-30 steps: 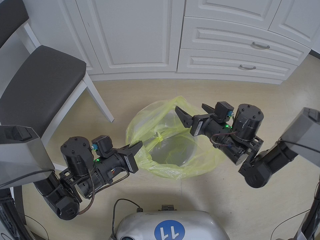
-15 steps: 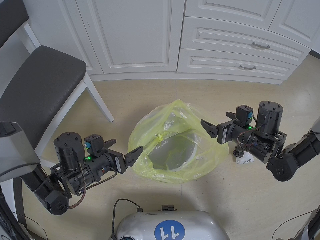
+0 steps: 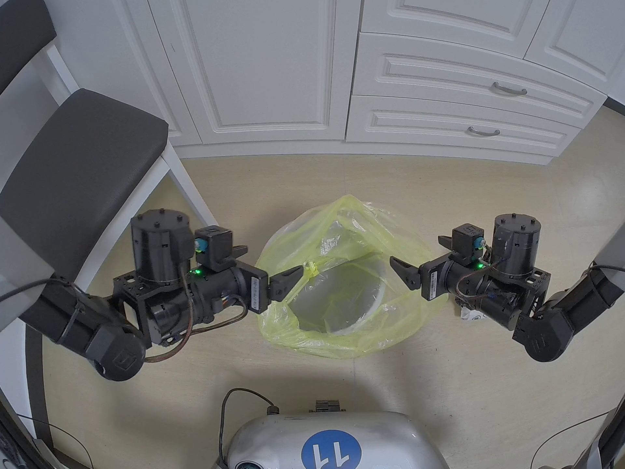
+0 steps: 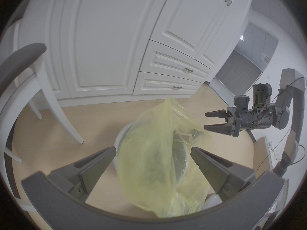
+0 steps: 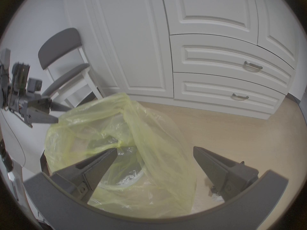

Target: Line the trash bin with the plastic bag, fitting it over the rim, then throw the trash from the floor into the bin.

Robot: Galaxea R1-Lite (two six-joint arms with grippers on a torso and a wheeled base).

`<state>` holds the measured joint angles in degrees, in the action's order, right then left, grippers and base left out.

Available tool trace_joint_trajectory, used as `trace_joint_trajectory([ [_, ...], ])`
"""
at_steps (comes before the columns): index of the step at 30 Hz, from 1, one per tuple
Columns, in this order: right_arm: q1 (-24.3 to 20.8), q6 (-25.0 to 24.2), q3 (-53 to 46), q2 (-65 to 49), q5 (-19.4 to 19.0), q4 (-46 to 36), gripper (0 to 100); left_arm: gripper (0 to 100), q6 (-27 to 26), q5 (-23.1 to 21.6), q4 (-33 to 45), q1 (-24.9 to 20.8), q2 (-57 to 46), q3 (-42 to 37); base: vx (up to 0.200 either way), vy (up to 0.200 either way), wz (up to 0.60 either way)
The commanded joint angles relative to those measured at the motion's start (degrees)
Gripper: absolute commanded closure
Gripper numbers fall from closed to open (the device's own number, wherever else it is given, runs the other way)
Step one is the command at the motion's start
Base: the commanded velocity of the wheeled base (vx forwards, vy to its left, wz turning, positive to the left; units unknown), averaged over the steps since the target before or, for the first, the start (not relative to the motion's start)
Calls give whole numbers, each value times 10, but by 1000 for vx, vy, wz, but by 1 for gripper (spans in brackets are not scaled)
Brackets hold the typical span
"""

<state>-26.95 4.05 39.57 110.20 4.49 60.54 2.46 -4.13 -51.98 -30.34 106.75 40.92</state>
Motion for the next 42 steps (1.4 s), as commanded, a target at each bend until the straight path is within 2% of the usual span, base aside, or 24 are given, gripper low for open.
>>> trace_joint_trajectory([
  [1, 17, 27, -4, 38, 0, 1, 0, 0, -18, 13, 28, -31, 47, 57, 0, 0, 0],
  [4, 25, 44, -4, 48, -1, 0, 0, 0, -21, 38, 30, -32, 59, 59, 0, 0, 0],
  [11, 43, 55, 18, 79, 3, 4, 0, 0, -18, 59, 23, -25, 107, 65, 0, 0, 0],
  [13, 59, 55, 22, 73, -1, 4, 0, 0, -16, 90, 23, -24, 119, 79, 0, 0, 0],
  [19, 64, 54, 24, 69, -1, 4, 0, 0, -15, 96, 23, -45, 135, 90, 0, 0, 0],
  [23, 67, 54, 32, 73, -1, 4, 0, 0, -13, 117, 23, -50, 137, 92, 0, 0, 0],
  [30, 49, 51, 31, 77, 6, 13, 0, 0, 44, 113, 24, -13, 123, 97, 0, 0, 0],
  [37, 48, 52, 38, 111, 9, 81, 0, 0, 72, 98, 21, 5, 125, 106, 0, 0, 0],
  [42, 48, 49, 60, 129, 21, 83, 0, 0, 88, 97, 21, 29, 125, 124, 0, 0, 0],
])
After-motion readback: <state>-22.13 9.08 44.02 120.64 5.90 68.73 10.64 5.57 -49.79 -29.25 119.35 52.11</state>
